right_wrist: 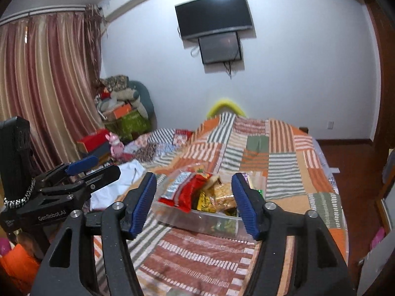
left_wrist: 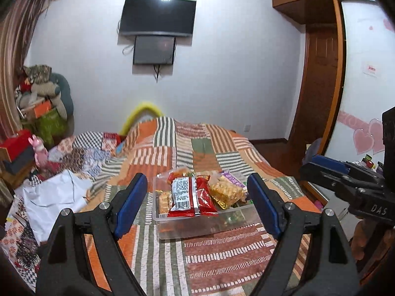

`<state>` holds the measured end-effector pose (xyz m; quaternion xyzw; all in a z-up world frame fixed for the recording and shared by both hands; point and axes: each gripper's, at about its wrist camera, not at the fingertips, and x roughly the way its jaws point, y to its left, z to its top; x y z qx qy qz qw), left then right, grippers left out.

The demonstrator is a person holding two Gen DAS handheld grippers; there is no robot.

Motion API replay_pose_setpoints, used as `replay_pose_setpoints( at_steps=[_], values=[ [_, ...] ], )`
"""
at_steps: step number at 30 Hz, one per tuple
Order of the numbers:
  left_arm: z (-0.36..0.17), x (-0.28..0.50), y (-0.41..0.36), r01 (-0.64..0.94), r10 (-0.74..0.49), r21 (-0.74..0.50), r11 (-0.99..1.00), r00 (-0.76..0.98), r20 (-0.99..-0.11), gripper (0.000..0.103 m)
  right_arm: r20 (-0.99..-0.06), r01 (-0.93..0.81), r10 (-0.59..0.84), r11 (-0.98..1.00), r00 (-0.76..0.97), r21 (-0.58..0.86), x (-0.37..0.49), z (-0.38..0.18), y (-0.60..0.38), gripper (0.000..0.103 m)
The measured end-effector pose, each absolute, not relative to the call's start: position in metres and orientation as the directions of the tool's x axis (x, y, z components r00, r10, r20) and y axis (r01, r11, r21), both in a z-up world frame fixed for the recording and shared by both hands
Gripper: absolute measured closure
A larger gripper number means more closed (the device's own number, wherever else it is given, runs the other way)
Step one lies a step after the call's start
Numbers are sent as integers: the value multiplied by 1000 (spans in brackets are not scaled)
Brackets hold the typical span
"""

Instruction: Organize snacks

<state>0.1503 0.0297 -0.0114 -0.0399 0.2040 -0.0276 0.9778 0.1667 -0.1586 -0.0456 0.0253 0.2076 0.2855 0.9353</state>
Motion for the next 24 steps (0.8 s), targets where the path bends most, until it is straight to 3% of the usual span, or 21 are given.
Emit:
replay_pose_setpoints(
  at_steps=[6,13,18,24],
  values=[
    [5,116,26,46,-62,-54,997,936,-347,18,-302,-512,522,851,797,120,135,-34,-159,28],
    [12,88,23,33,-49,-59,998,954,-295,3,-265,-509,520,853,812,116,123,-31,-157,20],
    [11,78,20,31,-46,-58,998,959,-279,0,-251,-507,520,854,817,116,117,-31,-159,18],
    [9,70,6,28,-33,-22,999,967,-254,0,-228,-497,508,861,831,106,108,-34,-160,7]
  ],
)
